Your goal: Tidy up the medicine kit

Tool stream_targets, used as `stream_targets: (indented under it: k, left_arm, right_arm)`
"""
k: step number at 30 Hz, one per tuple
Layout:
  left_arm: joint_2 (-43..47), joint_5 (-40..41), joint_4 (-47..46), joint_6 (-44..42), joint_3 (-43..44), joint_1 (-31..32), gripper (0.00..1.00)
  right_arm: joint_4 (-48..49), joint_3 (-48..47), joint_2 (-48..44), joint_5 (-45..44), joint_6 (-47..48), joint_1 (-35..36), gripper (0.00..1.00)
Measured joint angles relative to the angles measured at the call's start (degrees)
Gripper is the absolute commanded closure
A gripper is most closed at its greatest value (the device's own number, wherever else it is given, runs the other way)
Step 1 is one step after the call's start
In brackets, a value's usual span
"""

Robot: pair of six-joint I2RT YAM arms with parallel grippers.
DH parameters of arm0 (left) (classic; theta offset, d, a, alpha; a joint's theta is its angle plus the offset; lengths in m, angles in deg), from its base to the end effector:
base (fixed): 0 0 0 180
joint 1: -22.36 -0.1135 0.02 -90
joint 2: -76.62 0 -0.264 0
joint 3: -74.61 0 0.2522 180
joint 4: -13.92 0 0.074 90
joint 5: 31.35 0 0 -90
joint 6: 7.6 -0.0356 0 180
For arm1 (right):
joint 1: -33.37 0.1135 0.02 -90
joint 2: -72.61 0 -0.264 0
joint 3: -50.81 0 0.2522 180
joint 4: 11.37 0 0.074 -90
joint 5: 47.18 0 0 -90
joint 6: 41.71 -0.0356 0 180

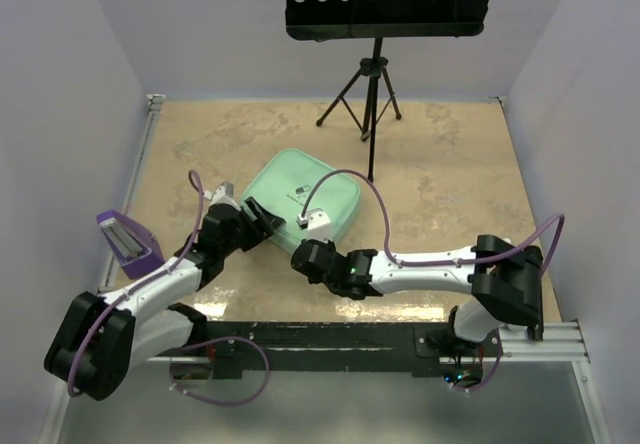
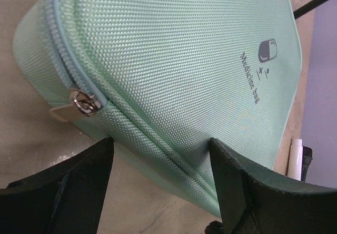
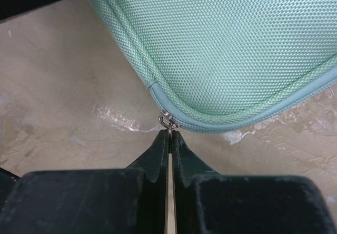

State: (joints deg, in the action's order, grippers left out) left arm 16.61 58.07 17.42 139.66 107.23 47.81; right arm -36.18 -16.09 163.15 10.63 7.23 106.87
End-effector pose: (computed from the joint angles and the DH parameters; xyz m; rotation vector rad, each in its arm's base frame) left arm 0.1859 -0.0889 0.1699 -0.6062 2.1508 -0.8457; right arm 0.1098 0.3039 0.1984 -0.3955 2.2492 0.3705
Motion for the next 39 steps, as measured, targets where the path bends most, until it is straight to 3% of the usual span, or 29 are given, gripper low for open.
stream_targets:
  k: [4,20,30,36,39]
  left_arm:
    - [-3.2,-1.8,-1.3,-1.2,1.6,-2.9,0.43]
    - [-12.9,-5.8,-1.5,-6.1,9.9,-9.0,0.45]
    - [-15.1,-4.5,-0.6,-10.6,14.1,-11.2,0.16]
    - [-8.7,-6.0,2.1,-10.8,12.7,-11.1,0.02]
    - [-3.1,-6.9,1.0,-8.2,8.6,-9.1,0.0]
  right_arm:
    - [-1.6,0.7,-1.2,-0.3,-2.2,0.0,1.0]
    - [4.1,9.8,-8.9,3.4,-10.7,-1.8,1.0]
    - [3.1,11.8,-11.4,6.2,-11.4,-4.4,1.0]
    - [1.2,9.1,-8.5,5.5,-9.3,-4.4,1.0]
    - [0.7,7.8,-7.1,5.1,-8.0,-4.1,1.0]
